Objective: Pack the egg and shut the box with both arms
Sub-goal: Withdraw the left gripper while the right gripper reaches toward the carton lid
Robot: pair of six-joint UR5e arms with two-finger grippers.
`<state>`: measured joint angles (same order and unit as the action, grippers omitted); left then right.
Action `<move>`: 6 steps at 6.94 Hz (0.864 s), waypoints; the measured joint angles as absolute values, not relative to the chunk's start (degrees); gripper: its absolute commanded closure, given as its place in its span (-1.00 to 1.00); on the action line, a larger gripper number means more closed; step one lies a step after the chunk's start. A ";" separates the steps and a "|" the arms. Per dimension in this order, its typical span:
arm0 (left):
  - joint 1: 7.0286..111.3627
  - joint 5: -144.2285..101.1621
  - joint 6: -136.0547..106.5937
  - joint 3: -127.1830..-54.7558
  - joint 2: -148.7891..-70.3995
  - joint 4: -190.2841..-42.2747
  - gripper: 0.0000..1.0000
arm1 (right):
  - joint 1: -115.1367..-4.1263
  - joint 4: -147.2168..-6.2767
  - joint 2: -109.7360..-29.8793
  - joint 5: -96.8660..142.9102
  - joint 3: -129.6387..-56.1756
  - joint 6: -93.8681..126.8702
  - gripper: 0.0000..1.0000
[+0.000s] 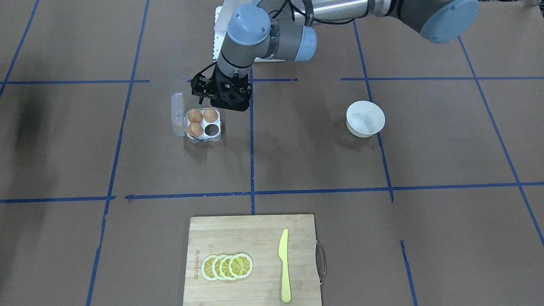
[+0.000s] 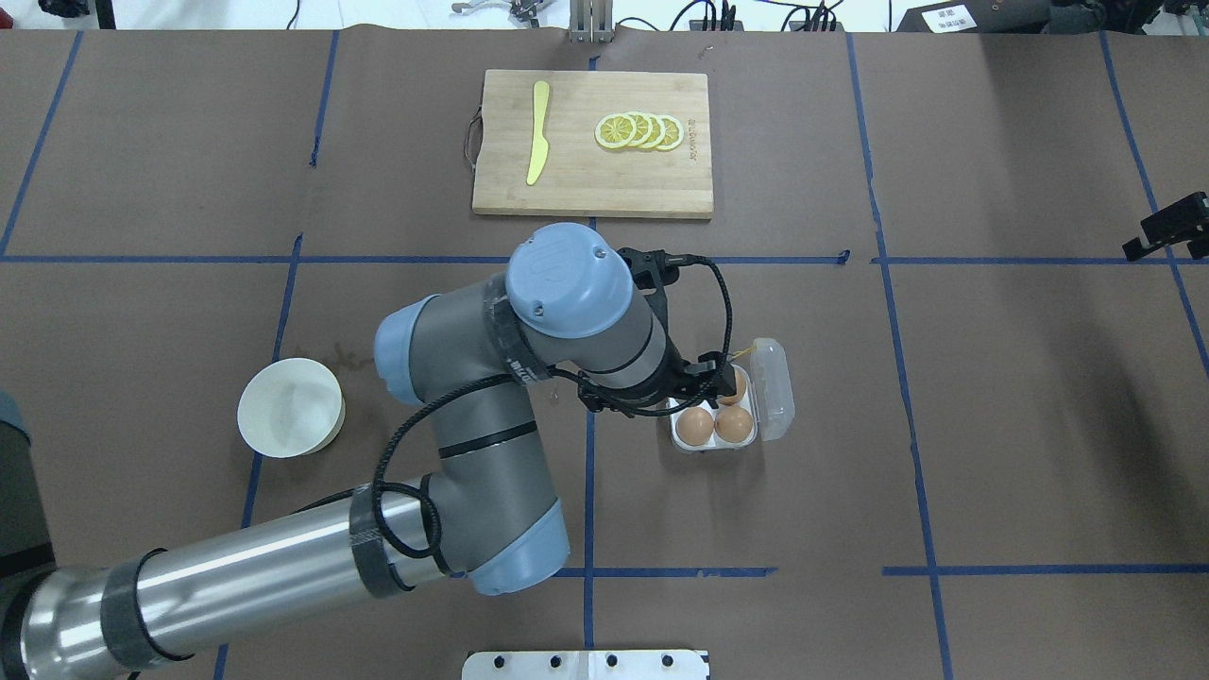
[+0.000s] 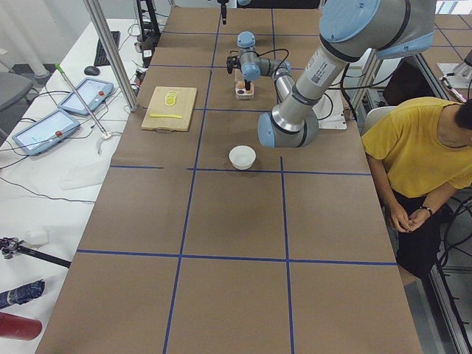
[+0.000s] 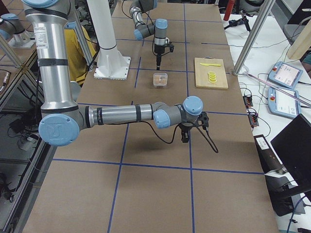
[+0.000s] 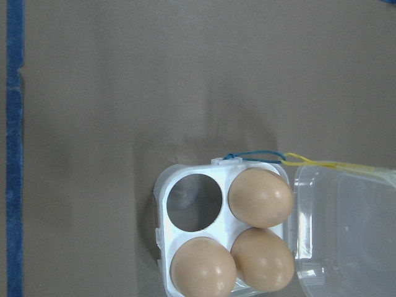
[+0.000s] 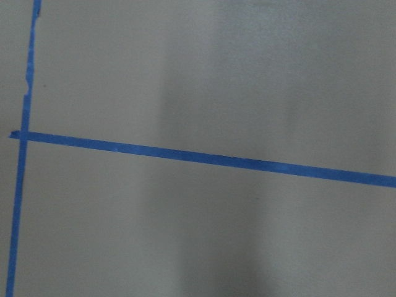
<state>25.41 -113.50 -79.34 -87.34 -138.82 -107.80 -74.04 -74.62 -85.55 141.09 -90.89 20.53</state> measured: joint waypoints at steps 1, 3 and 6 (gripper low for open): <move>27.39 -113.72 -76.93 -93.44 -133.13 -107.33 -1.00 | -70.02 -67.24 -85.59 139.94 -91.39 30.89 -0.52; 33.98 -114.96 -67.98 -100.07 -125.11 -106.49 -1.00 | -57.01 -49.44 -85.61 131.52 -92.61 57.99 1.00; 44.74 -121.11 -55.53 -103.10 -118.01 -106.32 -1.00 | -40.73 -44.39 -83.54 120.73 -99.48 75.95 1.00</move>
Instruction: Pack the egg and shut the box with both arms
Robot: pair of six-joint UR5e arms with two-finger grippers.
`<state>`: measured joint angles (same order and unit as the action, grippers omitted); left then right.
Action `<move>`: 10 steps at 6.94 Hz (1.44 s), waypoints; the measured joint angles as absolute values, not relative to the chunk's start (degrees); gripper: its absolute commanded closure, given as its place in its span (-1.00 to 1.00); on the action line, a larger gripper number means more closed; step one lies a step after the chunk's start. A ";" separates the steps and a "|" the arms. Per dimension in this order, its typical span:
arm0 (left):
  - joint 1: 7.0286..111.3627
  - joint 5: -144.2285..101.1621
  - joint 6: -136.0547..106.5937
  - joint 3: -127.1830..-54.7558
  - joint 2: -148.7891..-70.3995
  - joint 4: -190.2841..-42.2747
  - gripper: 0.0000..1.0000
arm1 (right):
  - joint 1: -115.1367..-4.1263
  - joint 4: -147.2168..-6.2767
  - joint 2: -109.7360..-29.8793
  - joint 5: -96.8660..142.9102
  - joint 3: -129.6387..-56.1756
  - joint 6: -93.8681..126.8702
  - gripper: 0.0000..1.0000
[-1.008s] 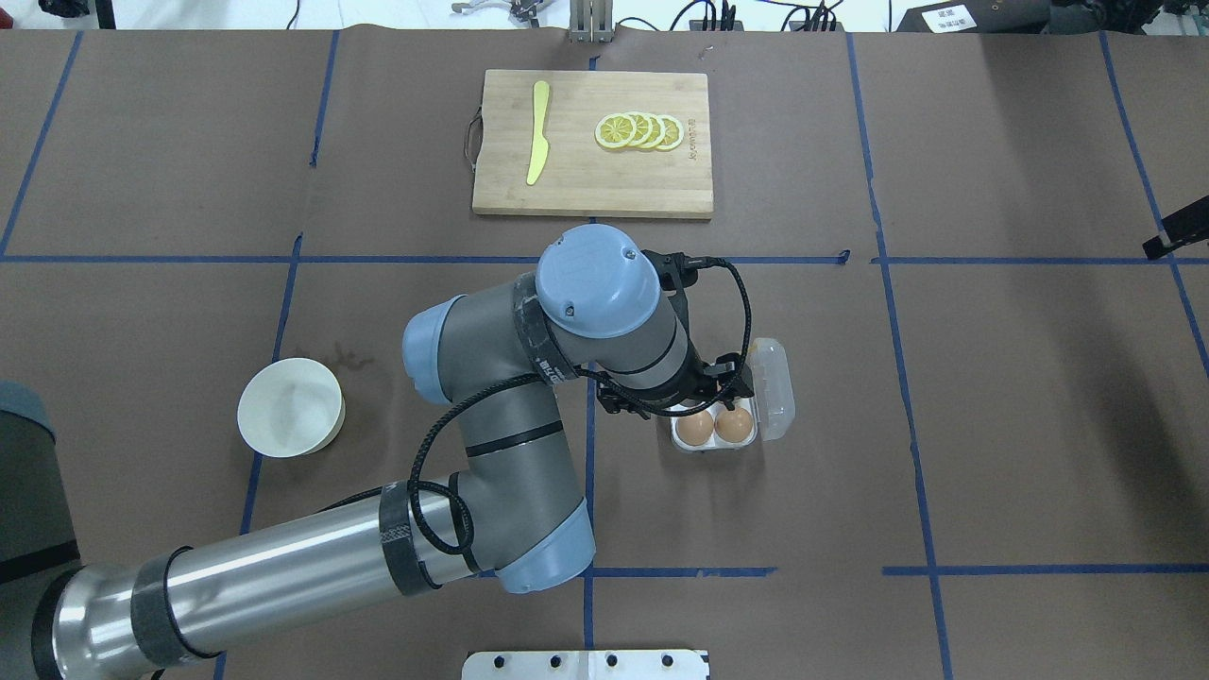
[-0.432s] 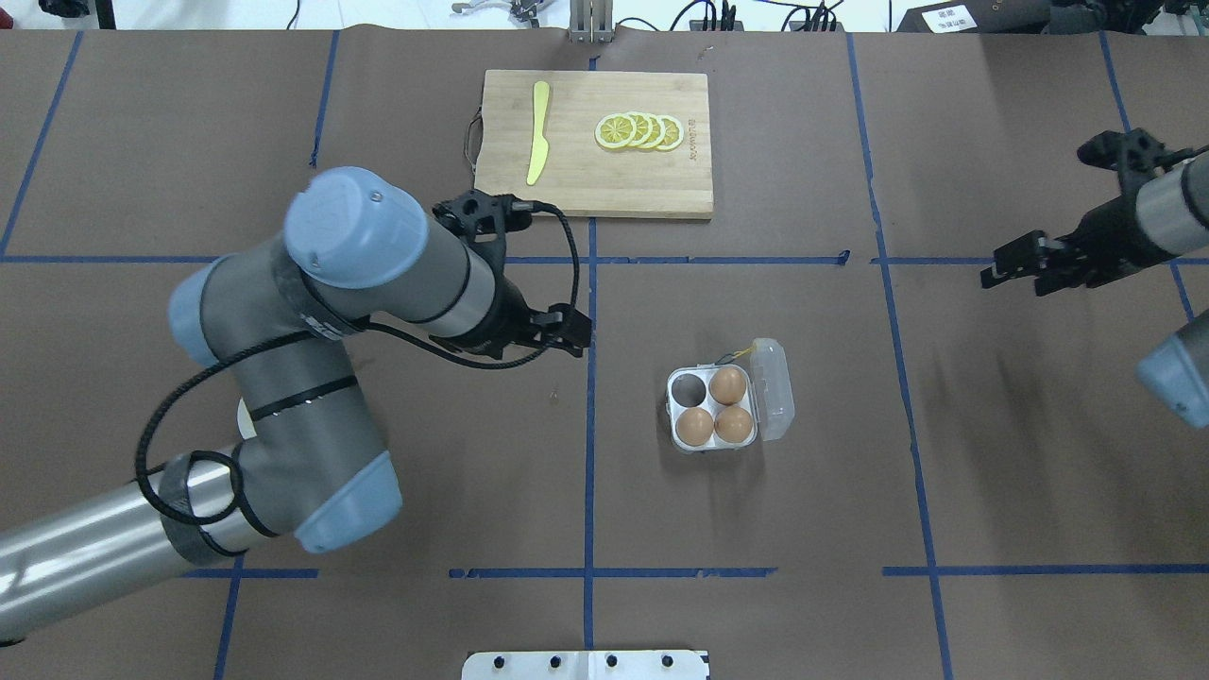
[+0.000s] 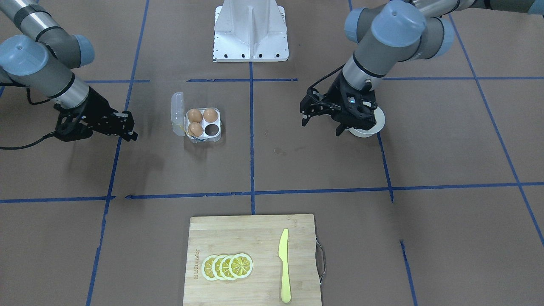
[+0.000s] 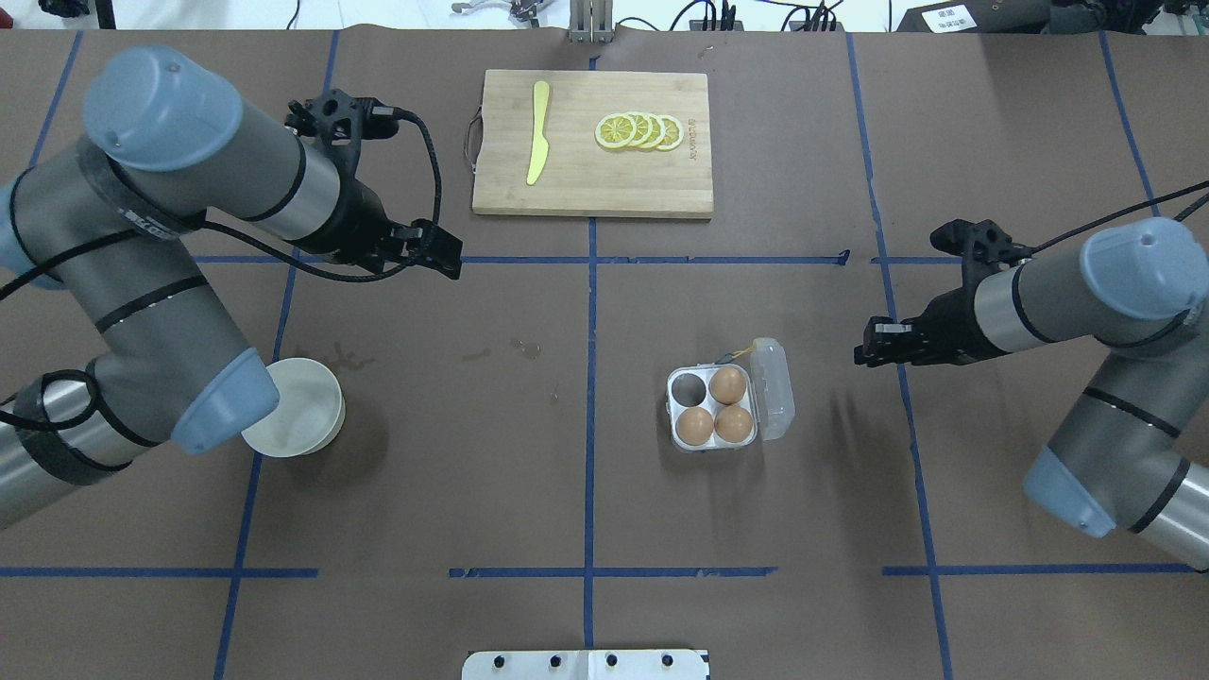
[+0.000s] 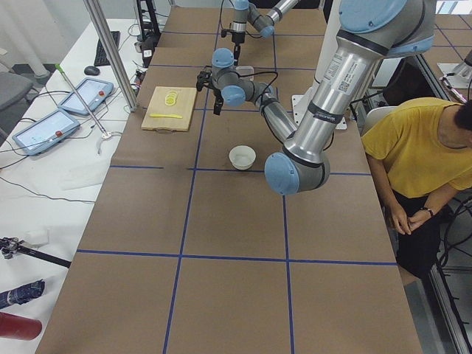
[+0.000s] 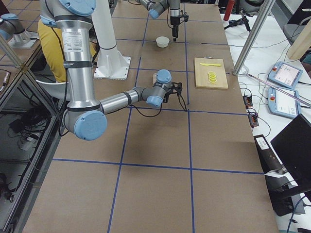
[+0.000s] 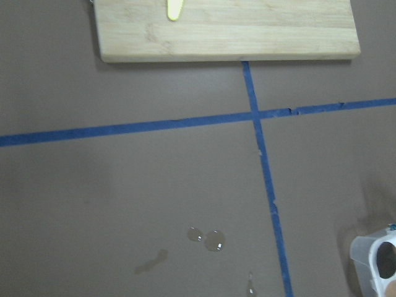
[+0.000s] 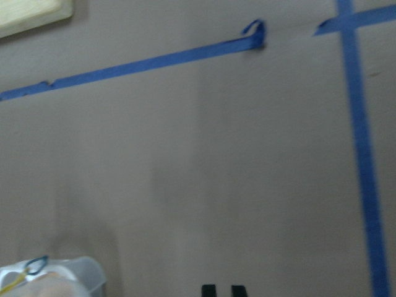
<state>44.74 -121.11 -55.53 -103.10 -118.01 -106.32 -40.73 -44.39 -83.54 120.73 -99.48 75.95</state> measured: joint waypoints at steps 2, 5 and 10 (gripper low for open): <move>47.30 -121.75 -49.97 -102.97 -115.43 -106.35 -1.00 | -35.43 -49.15 -74.60 116.39 -101.38 82.53 1.00; 50.27 -121.81 -43.25 -102.61 -112.95 -106.38 -1.00 | -34.09 -69.36 -63.11 114.52 -109.92 84.04 0.80; 68.66 -126.80 -13.56 -102.22 -96.75 -106.90 -1.00 | -56.10 -70.96 -82.72 128.12 -112.06 61.05 -1.00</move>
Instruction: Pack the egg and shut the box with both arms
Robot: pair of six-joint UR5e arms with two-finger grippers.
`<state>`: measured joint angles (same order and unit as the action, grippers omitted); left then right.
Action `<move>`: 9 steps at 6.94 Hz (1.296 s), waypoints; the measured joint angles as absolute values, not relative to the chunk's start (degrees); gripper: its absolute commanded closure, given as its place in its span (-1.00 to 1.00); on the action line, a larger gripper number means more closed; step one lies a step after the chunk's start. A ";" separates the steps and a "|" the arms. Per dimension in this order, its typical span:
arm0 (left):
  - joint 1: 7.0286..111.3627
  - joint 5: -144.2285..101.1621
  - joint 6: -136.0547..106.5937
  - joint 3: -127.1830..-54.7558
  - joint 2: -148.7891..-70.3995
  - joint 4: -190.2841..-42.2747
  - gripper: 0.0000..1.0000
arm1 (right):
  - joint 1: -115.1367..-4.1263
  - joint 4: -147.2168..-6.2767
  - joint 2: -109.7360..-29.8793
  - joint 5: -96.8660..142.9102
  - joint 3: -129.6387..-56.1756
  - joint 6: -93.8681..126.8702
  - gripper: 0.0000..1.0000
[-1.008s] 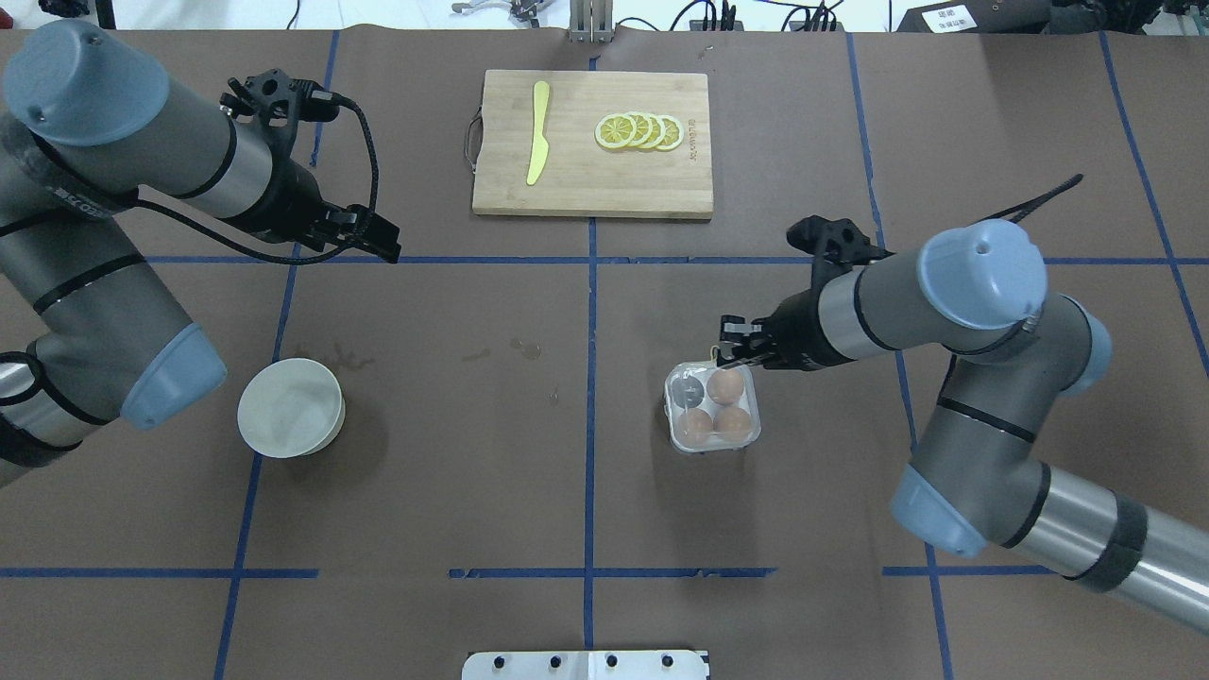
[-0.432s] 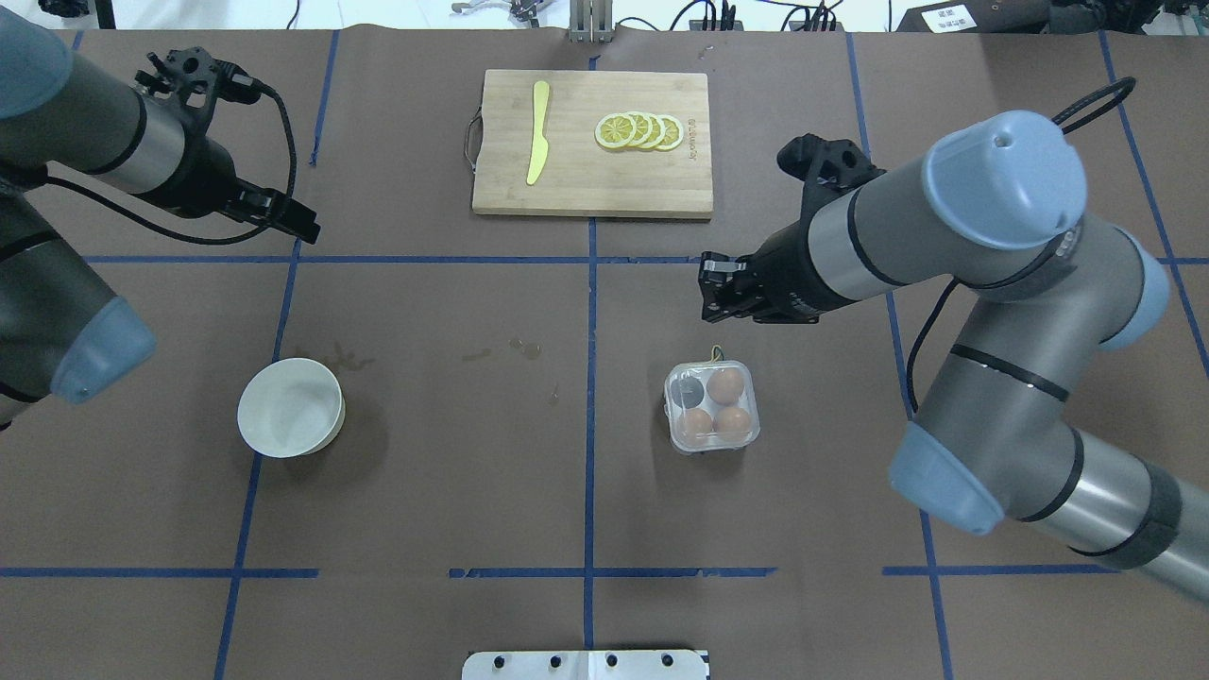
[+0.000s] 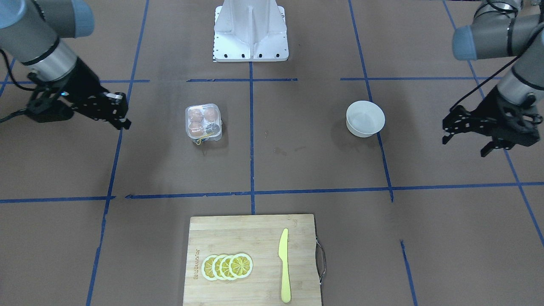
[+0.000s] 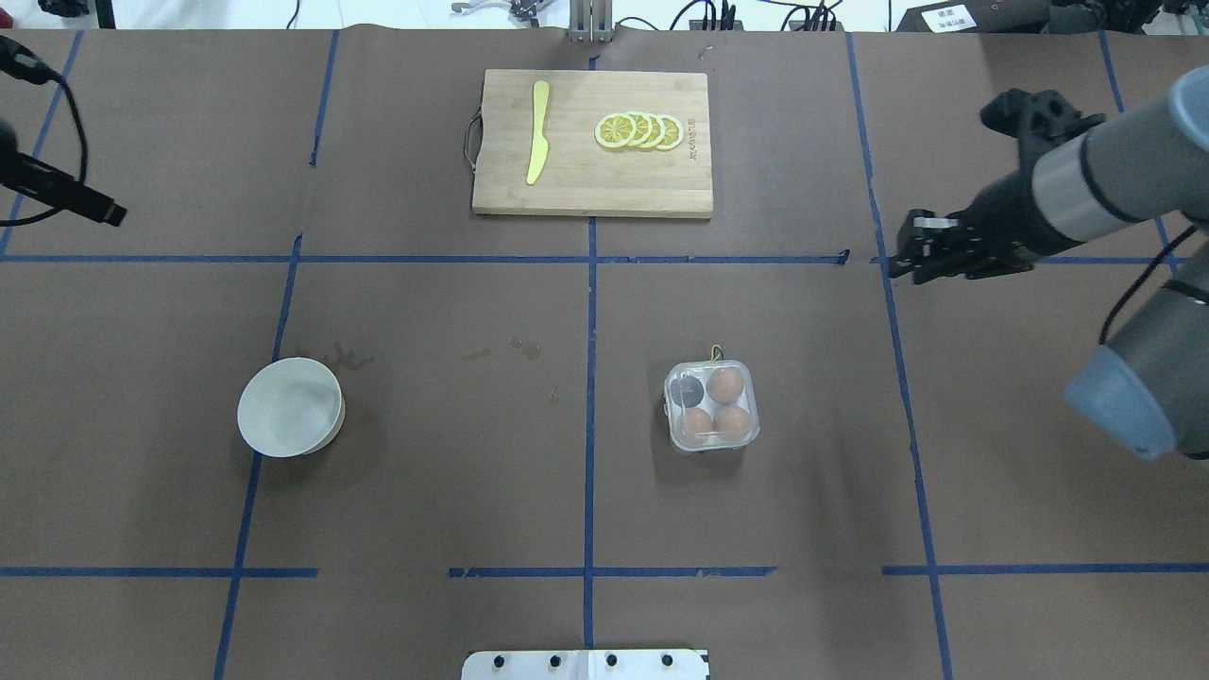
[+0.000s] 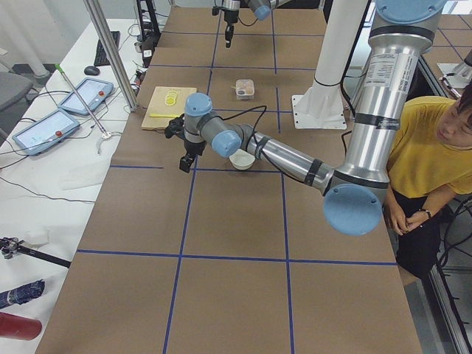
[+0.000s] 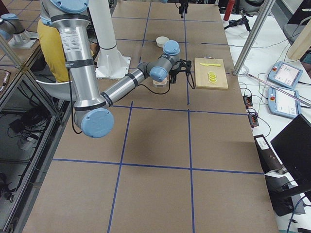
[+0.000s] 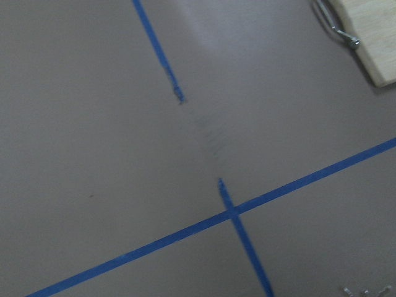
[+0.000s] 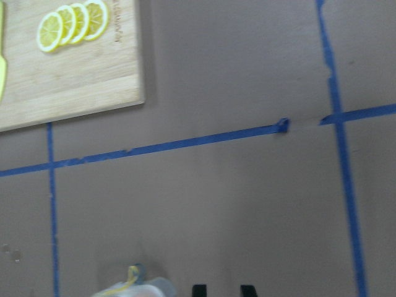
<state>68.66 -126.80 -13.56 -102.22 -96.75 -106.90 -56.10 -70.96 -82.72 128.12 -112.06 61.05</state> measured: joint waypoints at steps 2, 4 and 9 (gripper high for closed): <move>77.70 -127.75 -1.13 -101.01 -91.51 -106.78 -1.00 | -67.99 -71.22 -91.49 132.53 -107.79 38.96 -1.00; 85.47 -127.79 9.35 -97.86 -89.88 -106.40 -1.00 | -76.07 -71.87 -94.81 134.53 -101.79 23.69 -1.00; 89.64 -129.57 12.84 -95.32 -89.33 -98.19 -1.00 | -81.26 -77.67 -96.57 135.22 -98.45 9.63 -1.00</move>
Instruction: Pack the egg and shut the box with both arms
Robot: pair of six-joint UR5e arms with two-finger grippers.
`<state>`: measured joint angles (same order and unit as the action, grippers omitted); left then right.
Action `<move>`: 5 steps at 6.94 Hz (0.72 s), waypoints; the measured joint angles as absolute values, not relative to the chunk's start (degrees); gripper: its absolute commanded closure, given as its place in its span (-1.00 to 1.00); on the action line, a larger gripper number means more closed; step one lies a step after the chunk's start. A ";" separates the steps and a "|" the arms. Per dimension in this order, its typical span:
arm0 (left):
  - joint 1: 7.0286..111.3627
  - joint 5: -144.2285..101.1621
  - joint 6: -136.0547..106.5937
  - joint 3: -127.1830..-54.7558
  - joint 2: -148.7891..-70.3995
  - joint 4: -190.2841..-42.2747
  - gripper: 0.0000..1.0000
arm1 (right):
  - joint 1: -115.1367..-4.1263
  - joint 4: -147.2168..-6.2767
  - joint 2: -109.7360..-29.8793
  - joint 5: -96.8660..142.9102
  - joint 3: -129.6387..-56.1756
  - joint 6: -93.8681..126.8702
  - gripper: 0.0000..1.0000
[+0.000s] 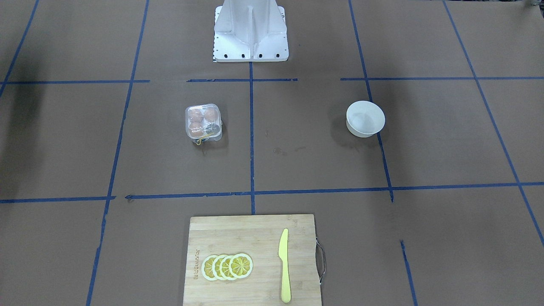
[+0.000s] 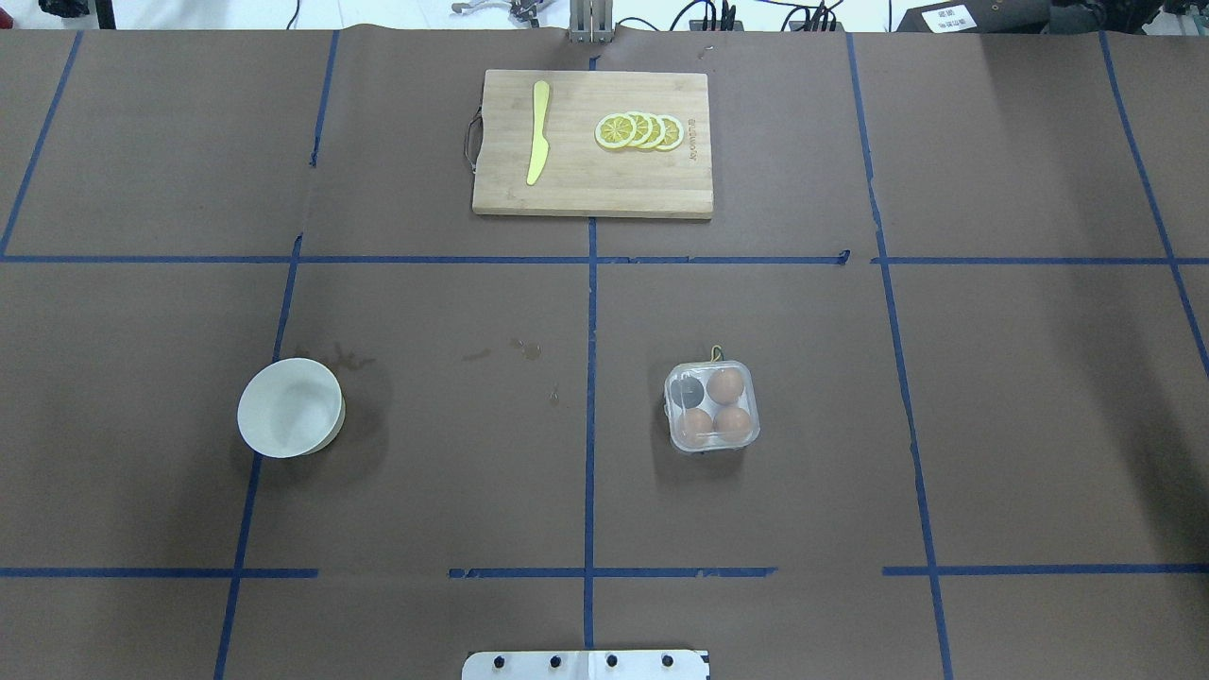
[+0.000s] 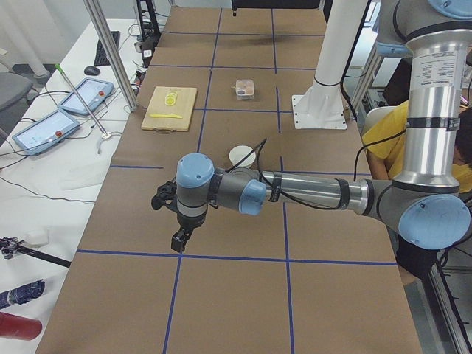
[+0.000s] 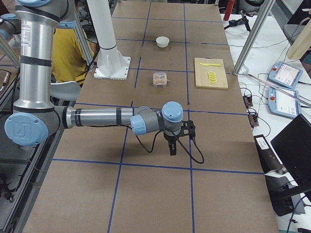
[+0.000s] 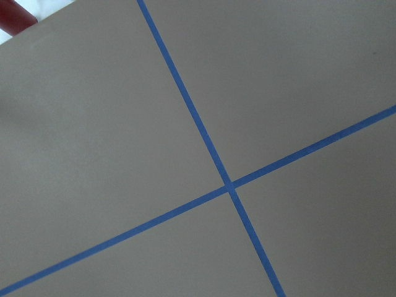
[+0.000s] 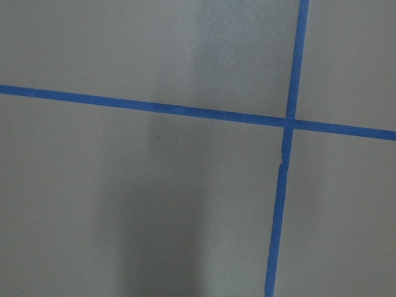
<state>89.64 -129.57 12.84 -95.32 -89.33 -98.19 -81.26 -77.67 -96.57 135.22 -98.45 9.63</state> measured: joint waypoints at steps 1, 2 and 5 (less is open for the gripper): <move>89.68 -129.62 10.54 -94.58 -89.29 -97.08 -1.00 | -81.40 -77.87 -96.53 135.33 -98.41 9.50 -1.00; 89.76 -129.66 6.60 -94.44 -89.25 -95.01 -1.00 | -81.44 -77.95 -96.39 135.85 -98.44 9.49 -1.00; 89.85 -129.68 -2.94 -96.73 -89.29 -85.04 -1.00 | -81.42 -78.65 -96.33 137.95 -98.34 9.78 -1.00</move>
